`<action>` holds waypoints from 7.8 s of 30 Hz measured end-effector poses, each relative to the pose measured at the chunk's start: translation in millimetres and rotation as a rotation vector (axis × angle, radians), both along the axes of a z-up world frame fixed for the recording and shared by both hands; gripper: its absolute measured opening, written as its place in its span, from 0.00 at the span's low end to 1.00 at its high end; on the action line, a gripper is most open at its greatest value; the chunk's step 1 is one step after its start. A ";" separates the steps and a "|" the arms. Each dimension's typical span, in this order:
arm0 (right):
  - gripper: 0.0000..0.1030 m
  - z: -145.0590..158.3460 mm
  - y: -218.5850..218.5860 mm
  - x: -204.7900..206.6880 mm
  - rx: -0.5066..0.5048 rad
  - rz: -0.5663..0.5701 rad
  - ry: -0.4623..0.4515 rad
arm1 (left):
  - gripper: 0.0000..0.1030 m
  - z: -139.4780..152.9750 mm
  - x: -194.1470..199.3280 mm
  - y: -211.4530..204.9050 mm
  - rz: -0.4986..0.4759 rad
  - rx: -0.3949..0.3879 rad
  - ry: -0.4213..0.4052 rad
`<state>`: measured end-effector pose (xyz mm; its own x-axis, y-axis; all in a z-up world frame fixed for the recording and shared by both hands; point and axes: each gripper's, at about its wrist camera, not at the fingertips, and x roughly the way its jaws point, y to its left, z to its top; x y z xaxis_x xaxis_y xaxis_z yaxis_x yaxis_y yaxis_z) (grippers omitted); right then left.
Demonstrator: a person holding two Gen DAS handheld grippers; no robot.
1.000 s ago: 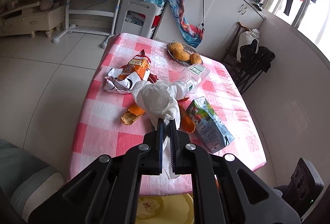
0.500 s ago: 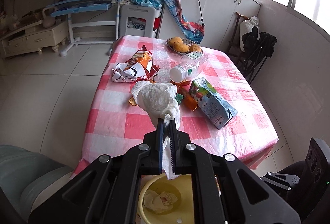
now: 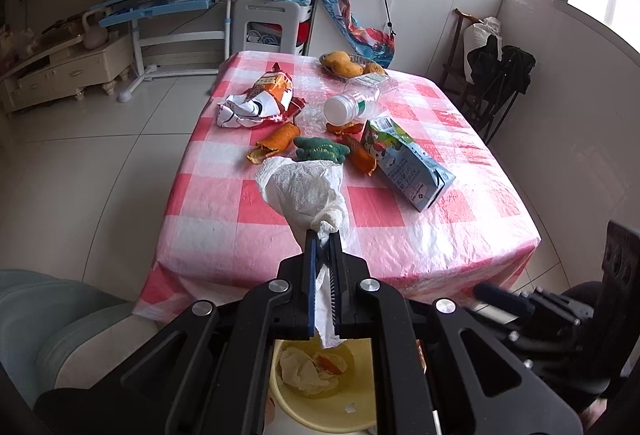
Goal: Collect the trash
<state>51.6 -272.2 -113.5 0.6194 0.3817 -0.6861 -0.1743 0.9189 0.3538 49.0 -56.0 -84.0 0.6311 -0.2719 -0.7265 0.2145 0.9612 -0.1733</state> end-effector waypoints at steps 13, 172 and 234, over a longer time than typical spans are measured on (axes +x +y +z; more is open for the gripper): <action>0.74 25.2 -75.1 134.4 -0.163 -0.200 -0.050 | 0.09 -49.1 -35.4 -45.7 -0.156 0.098 0.184; 0.94 26.8 -69.7 192.3 -0.230 -0.157 -0.015 | 0.89 -23.2 87.7 -44.3 0.180 0.256 -0.023; 0.51 -14.5 -28.5 167.3 -0.202 0.061 0.157 | 0.27 -64.9 157.8 -70.7 0.082 0.152 0.122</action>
